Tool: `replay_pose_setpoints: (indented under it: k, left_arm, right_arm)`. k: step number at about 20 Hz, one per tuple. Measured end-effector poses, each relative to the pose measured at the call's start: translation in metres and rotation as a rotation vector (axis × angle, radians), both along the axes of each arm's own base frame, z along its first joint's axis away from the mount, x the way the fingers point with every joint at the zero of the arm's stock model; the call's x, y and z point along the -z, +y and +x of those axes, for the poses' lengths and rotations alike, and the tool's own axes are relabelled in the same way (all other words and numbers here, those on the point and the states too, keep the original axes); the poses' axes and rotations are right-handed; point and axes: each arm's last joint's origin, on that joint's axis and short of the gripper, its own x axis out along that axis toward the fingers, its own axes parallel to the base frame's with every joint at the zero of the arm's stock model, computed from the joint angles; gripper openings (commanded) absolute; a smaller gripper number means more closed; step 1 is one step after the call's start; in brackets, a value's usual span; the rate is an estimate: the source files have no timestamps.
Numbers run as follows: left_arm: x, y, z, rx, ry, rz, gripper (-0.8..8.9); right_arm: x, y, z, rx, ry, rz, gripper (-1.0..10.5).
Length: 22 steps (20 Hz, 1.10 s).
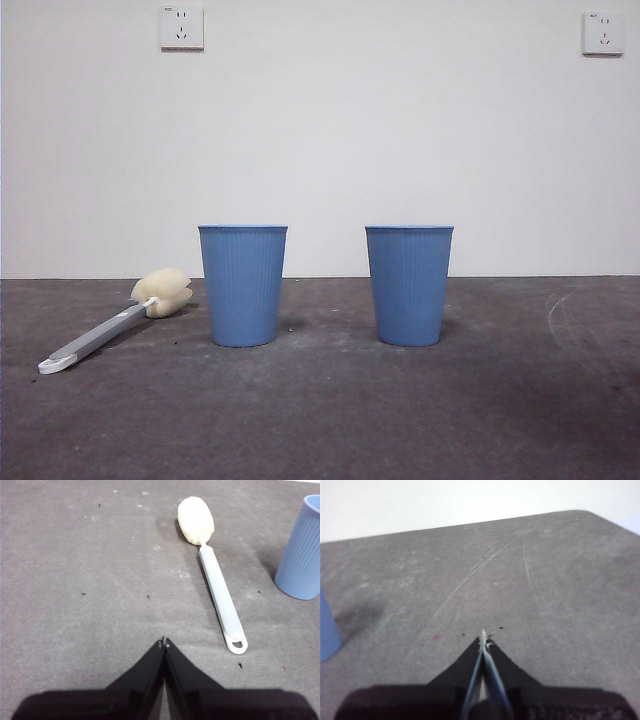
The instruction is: Pick up the cup brush,pick up the cup,insert the brush into the cup,clean the cup,put the cup brush back,put the cup back to the fixed position on the table
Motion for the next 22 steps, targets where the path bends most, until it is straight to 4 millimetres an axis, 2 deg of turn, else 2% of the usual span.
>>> replay_pose_setpoints:
  k: [5,7,13,18,22]
  left_arm:
    - [-0.002,-0.001,0.0,0.033,0.005,-0.034,-0.05]
    - [-0.015,-0.001,0.0,0.023,0.01,-0.077,-0.07]
    - [-0.081,-0.005,0.0,0.121,-0.006,-0.156,-0.07]
    - [-0.124,-0.008,-0.003,0.211,0.16,-0.188,-0.08]
    - [-0.146,-0.009,-0.011,0.307,0.293,-0.153,-0.08]
  right_arm:
    - [-0.001,0.002,0.0,-0.03,-0.008,0.146,-0.1]
    - [-0.009,0.003,-0.002,-0.073,-0.019,0.202,-0.1]
    - [-0.071,0.007,-0.013,-0.181,-0.081,0.248,-0.1]
    - [-0.12,0.012,-0.019,-0.357,0.086,0.206,-0.1]
    - [-0.154,0.015,-0.017,-0.492,0.24,0.146,-0.1]
